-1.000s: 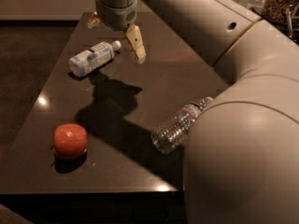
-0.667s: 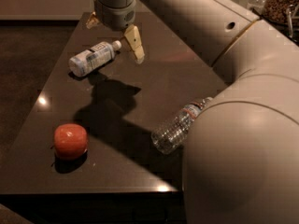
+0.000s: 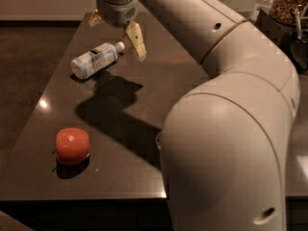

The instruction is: Move blue plastic bottle near water bottle

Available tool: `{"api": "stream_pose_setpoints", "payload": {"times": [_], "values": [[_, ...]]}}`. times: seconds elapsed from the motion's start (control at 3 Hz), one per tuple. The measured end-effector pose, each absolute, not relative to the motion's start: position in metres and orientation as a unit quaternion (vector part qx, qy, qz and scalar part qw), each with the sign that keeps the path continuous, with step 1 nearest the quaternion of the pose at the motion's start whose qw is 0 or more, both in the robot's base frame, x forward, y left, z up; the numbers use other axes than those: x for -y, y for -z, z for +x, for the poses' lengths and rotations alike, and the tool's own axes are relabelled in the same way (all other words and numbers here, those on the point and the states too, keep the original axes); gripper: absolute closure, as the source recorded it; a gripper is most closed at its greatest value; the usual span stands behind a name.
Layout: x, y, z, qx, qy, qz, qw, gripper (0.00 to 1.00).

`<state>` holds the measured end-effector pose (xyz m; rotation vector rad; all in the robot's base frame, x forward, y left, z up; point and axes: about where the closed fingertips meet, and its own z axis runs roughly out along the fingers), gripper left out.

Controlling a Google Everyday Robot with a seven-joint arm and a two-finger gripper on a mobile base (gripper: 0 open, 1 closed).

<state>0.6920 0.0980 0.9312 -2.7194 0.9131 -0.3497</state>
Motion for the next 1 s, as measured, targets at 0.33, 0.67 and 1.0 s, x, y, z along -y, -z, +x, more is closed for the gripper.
{"api": "stream_pose_setpoints", "payload": {"times": [0.33,0.67,1.0], "values": [[-0.109,-0.925,0.707,-0.314,0.119,-0.934,0.124,0.00],[-0.124,-0.920,0.717,-0.318,0.131,-0.930,0.127,0.00],[-0.142,-0.906,0.719,-0.318,0.137,-0.929,0.129,0.00]]}}
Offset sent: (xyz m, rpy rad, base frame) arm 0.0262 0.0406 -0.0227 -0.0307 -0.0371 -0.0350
